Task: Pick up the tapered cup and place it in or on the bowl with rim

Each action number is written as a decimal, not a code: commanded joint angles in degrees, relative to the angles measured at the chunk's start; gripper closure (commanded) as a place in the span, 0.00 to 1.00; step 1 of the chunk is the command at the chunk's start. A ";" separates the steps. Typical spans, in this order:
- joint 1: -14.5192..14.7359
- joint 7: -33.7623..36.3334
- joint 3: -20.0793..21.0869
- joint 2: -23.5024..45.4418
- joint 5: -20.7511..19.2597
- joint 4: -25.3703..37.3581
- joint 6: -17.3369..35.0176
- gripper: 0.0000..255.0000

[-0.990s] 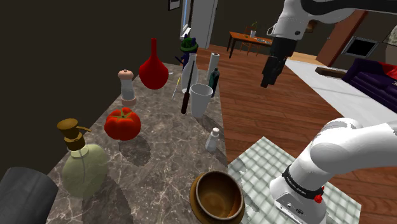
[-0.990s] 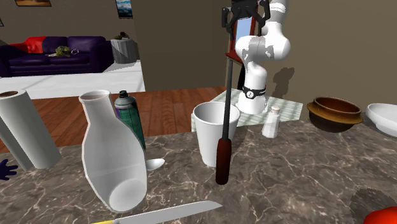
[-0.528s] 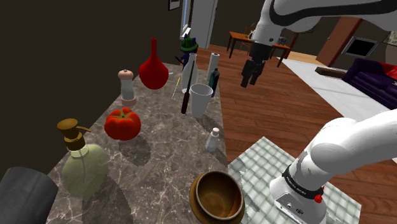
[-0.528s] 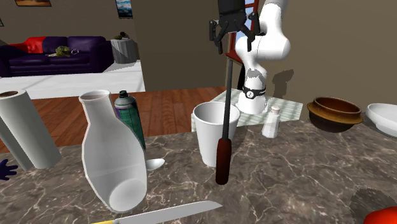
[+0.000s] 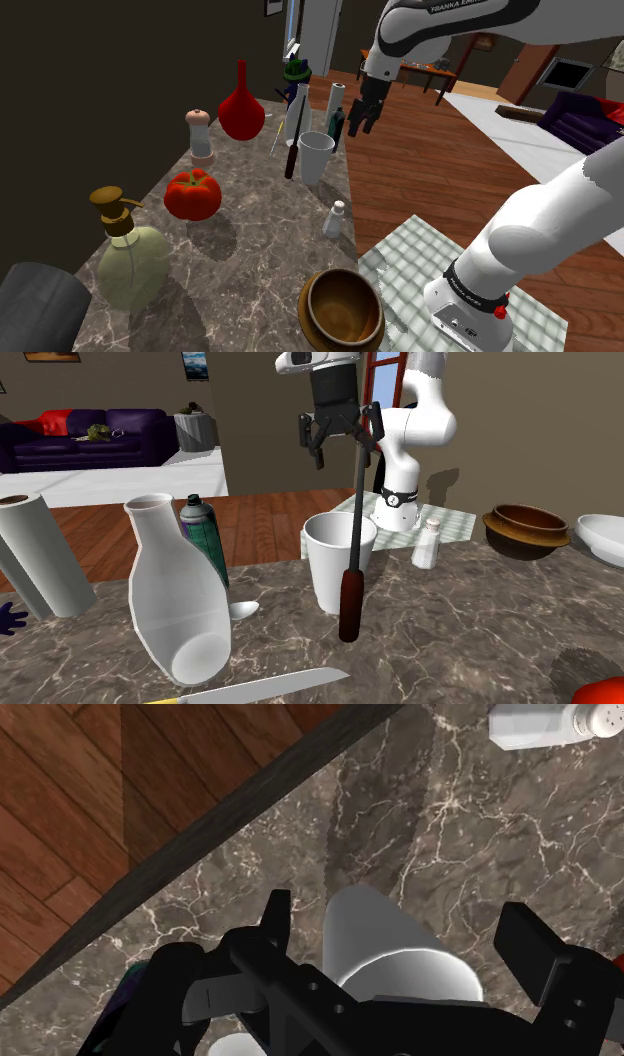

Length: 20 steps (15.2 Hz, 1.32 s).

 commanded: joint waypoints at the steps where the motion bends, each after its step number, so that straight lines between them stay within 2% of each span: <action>1: 0.33 -0.38 0.07 4.30 0.59 2.21 2.61 0.00; 9: 0.60 -2.68 -0.08 20.94 2.75 14.74 8.34 0.00; 16: 0.95 -3.12 0.33 23.04 3.47 11.81 13.39 0.00; 20: 0.98 -3.16 0.36 23.23 3.53 11.59 13.80 0.00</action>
